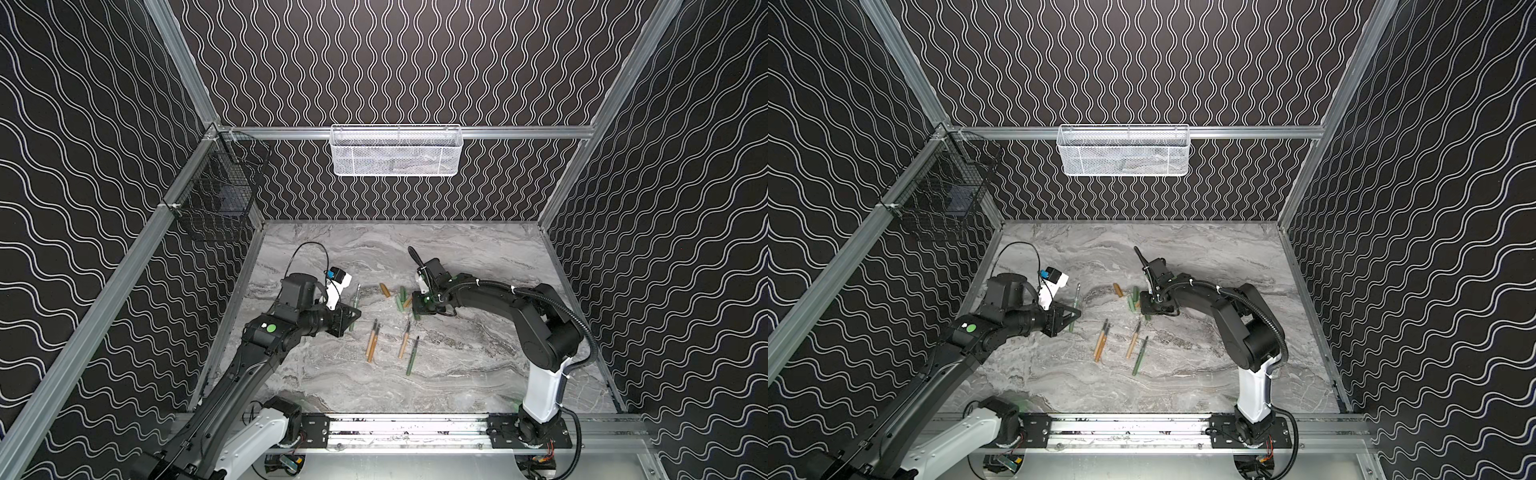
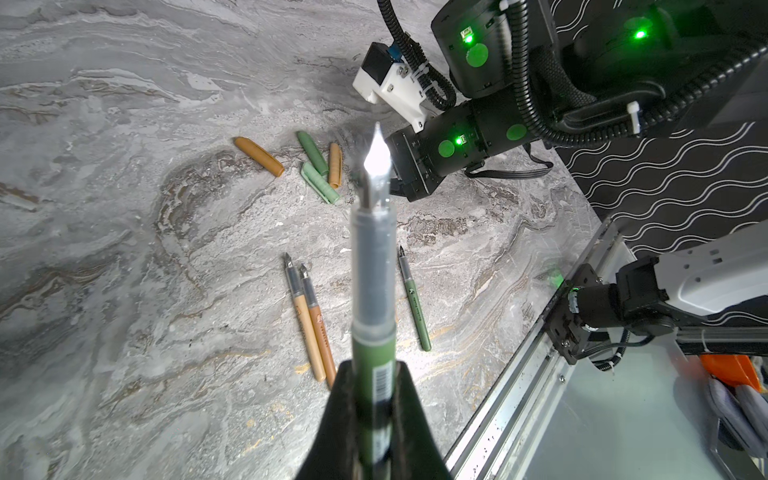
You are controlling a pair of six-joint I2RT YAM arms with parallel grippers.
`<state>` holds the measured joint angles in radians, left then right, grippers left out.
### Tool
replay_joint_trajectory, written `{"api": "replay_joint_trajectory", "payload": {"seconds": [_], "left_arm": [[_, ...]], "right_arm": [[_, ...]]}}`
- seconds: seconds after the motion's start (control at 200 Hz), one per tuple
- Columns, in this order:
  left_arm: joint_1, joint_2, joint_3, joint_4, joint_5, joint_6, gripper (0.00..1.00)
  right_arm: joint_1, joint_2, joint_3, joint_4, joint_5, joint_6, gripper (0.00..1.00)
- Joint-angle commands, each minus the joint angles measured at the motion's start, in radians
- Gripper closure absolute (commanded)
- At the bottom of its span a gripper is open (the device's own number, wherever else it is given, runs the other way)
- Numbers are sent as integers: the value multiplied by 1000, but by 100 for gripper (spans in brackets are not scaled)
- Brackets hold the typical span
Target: Insert the pens into the pen caps
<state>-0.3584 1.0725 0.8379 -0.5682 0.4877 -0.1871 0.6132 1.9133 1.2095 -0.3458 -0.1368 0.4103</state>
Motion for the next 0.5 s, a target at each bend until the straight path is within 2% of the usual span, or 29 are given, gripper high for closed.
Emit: {"api": "replay_joint_trajectory", "payload": {"seconds": [0.0,0.12,0.28,0.495], "left_arm": [[2,12,-10,67,45,-38,100],[0,29,-28,127,95,-93,100],[-18,30,-54,211,109,-165,100],[-148,51,-122,374,52,-266,100]], "right_arm": [[2,-52,-18,8,1,-4,87],[1,-118,-66,87,-64,-31,87],[1,-206,-108,167,-133,-56,88],[1,-308,-108,199,-199,-93,88]]}}
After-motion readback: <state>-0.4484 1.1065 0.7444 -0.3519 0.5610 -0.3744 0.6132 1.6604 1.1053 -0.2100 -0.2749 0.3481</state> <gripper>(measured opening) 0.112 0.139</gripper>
